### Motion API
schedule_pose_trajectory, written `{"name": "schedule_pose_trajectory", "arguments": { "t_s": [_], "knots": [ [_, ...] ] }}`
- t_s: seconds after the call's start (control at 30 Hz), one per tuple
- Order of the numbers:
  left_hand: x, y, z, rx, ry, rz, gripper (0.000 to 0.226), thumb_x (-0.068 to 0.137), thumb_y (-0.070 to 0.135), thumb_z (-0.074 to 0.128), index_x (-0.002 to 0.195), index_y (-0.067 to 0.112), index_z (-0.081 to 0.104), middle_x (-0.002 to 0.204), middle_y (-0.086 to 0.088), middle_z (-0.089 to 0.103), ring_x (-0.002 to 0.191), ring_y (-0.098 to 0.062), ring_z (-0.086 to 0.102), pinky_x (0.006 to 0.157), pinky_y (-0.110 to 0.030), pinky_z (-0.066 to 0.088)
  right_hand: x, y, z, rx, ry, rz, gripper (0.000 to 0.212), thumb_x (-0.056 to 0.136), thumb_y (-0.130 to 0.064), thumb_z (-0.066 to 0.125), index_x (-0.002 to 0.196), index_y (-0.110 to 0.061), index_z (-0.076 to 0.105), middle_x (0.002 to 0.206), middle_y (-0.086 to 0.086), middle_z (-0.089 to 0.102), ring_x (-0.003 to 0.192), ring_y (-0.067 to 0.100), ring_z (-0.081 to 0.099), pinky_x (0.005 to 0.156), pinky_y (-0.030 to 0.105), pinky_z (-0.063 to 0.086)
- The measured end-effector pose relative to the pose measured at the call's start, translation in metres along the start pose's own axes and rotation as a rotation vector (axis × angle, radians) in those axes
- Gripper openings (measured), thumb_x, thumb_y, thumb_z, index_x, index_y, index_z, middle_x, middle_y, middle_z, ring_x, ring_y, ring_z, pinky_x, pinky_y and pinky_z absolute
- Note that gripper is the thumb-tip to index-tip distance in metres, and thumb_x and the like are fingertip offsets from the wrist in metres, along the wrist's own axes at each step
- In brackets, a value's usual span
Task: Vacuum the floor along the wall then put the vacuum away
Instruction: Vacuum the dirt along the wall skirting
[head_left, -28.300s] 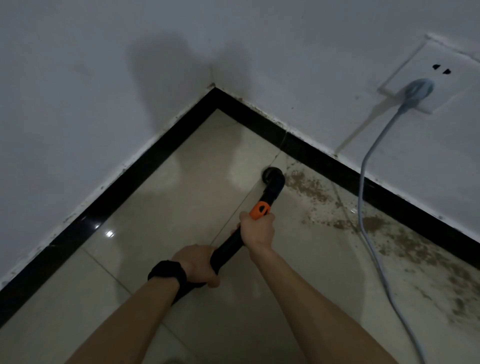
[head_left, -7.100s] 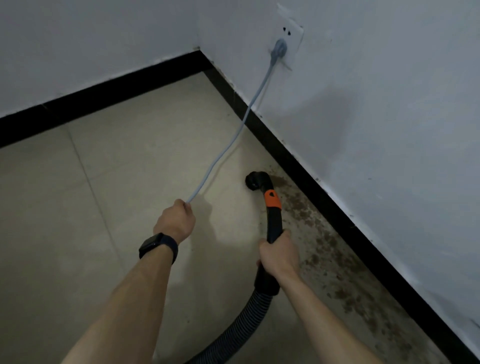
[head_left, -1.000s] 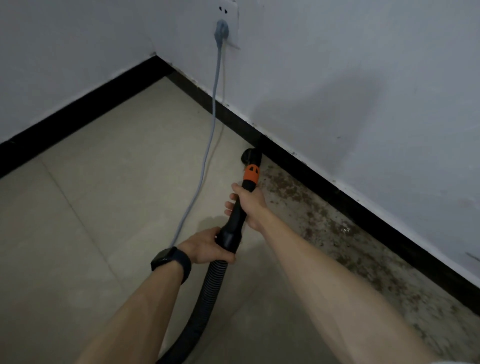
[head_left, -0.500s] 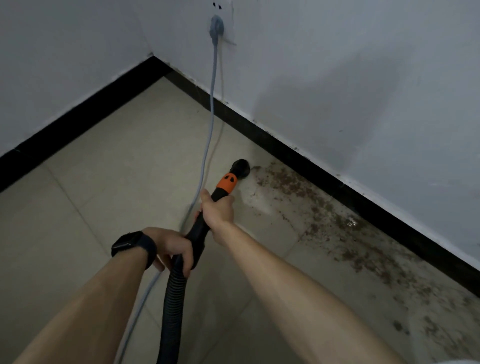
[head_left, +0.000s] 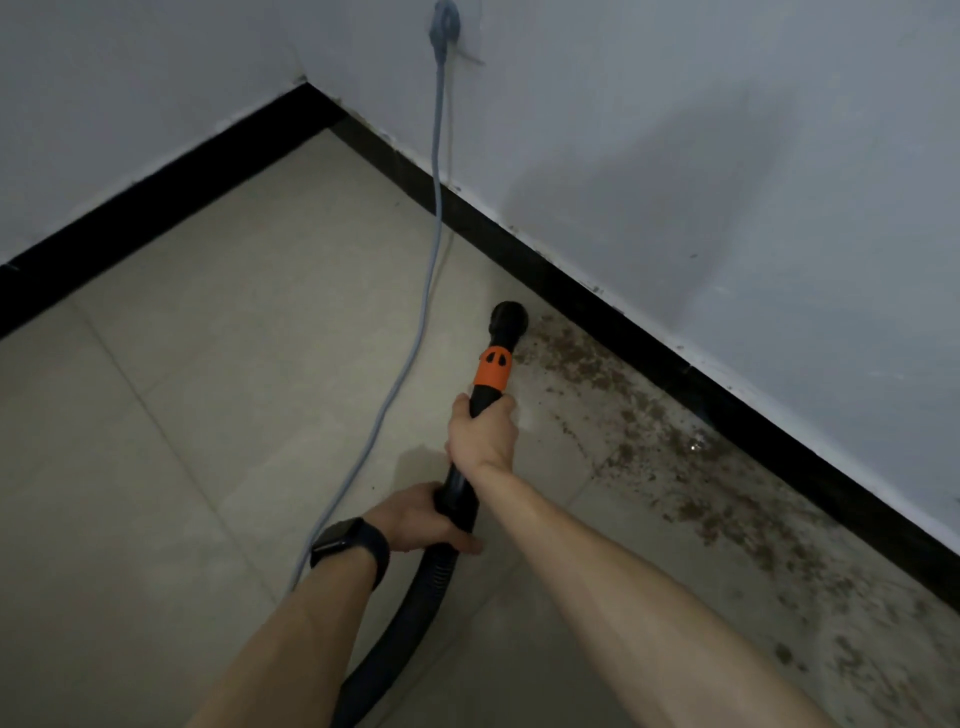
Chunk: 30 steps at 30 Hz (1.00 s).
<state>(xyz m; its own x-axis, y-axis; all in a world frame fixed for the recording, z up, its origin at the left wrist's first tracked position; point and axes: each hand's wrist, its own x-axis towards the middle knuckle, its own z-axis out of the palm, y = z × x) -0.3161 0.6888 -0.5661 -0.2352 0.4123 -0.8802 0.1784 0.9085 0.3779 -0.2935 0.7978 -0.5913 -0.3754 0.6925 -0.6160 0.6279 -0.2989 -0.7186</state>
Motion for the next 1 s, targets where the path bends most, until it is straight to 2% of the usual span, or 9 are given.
{"name": "schedule_pose_trajectory", "arguments": {
  "t_s": [0.1,0.17,0.3,0.47,0.57,0.67,0.8,0.9,1.0],
  "knots": [
    [0.010,0.012,0.005,-0.056,0.161,0.114,0.062,0.065,0.053,0.087,0.112,0.024,0.059,0.106,0.005,0.067,0.090,-0.011,0.062,0.070,-0.025,0.047,0.014,-0.014,-0.011,-0.015,0.059,0.010,0.037,0.099,-0.042,0.053,0.118,-0.015,0.036,0.100,0.013,0.066,0.078,0.035,0.072,0.073,0.051,0.062],
    [0.014,0.021,0.006,-0.009,0.199,0.124,0.060,0.067,0.051,0.085,0.113,0.023,0.057,0.107,0.004,0.066,0.092,-0.014,0.063,0.071,-0.026,0.048,0.020,-0.019,-0.018,-0.017,0.063,0.012,0.039,0.099,-0.041,0.052,0.122,-0.013,0.036,0.097,0.012,0.066,0.077,0.034,0.072,0.072,0.051,0.063],
    [0.019,0.033,0.008,0.064,0.153,0.099,0.052,0.073,0.040,0.082,0.114,0.022,0.057,0.109,0.001,0.066,0.096,-0.018,0.064,0.081,-0.031,0.056,0.020,-0.013,-0.024,-0.042,0.065,0.008,0.036,0.101,-0.042,0.051,0.121,-0.018,0.033,0.093,0.011,0.065,0.073,0.033,0.071,0.067,0.050,0.063],
    [0.022,0.029,0.013,0.012,0.136,0.078,0.052,0.071,0.037,0.082,0.115,0.020,0.060,0.110,-0.002,0.068,0.097,-0.019,0.065,0.083,-0.032,0.057,0.017,-0.009,-0.023,-0.124,0.069,-0.030,0.038,0.100,-0.045,0.048,0.123,-0.019,0.032,0.091,0.010,0.066,0.070,0.030,0.071,0.063,0.049,0.063],
    [0.022,0.023,0.006,-0.138,0.081,0.091,0.034,0.070,0.028,0.081,0.098,0.019,0.064,0.098,-0.003,0.070,0.093,-0.021,0.068,0.084,-0.037,0.060,0.019,-0.016,-0.014,-0.251,0.043,-0.081,0.053,0.096,-0.050,0.043,0.132,-0.013,0.030,0.096,0.011,0.069,0.075,0.031,0.073,0.069,0.049,0.063],
    [0.020,0.023,0.001,-0.303,0.062,0.093,0.019,0.073,0.019,0.078,0.086,0.018,0.065,0.086,-0.001,0.068,0.082,-0.018,0.067,0.067,-0.028,0.056,0.028,-0.025,-0.008,-0.359,0.010,-0.117,0.073,0.092,-0.054,0.039,0.145,-0.008,0.022,0.100,0.015,0.072,0.080,0.032,0.073,0.074,0.047,0.063],
    [0.020,0.027,-0.006,-0.451,-0.047,0.042,0.026,0.064,0.025,0.080,0.087,0.017,0.071,0.089,-0.002,0.072,0.089,-0.020,0.068,0.072,-0.027,0.053,0.023,-0.044,-0.014,-0.472,-0.016,-0.139,0.066,0.101,-0.051,0.037,0.142,-0.001,0.024,0.109,0.018,0.070,0.090,0.035,0.071,0.077,0.042,0.060],
    [0.023,0.028,-0.007,-0.546,-0.113,-0.004,0.042,0.053,0.028,0.079,0.092,0.015,0.075,0.102,-0.005,0.076,0.105,-0.025,0.069,0.075,-0.027,0.053,0.020,-0.051,-0.017,-0.537,-0.049,-0.162,0.057,0.107,-0.044,0.034,0.140,0.002,0.027,0.122,0.021,0.065,0.105,0.037,0.066,0.072,0.034,0.044],
    [0.025,0.027,-0.007,-0.625,-0.129,-0.033,0.051,0.051,0.027,0.076,0.100,0.012,0.075,0.112,-0.005,0.075,0.105,-0.020,0.069,0.075,-0.026,0.053,0.021,-0.057,-0.016,-0.576,-0.091,-0.177,0.050,0.108,-0.037,0.033,0.138,0.003,0.028,0.127,0.021,0.063,0.109,0.035,0.065,0.073,0.032,0.039]
  ]
}}
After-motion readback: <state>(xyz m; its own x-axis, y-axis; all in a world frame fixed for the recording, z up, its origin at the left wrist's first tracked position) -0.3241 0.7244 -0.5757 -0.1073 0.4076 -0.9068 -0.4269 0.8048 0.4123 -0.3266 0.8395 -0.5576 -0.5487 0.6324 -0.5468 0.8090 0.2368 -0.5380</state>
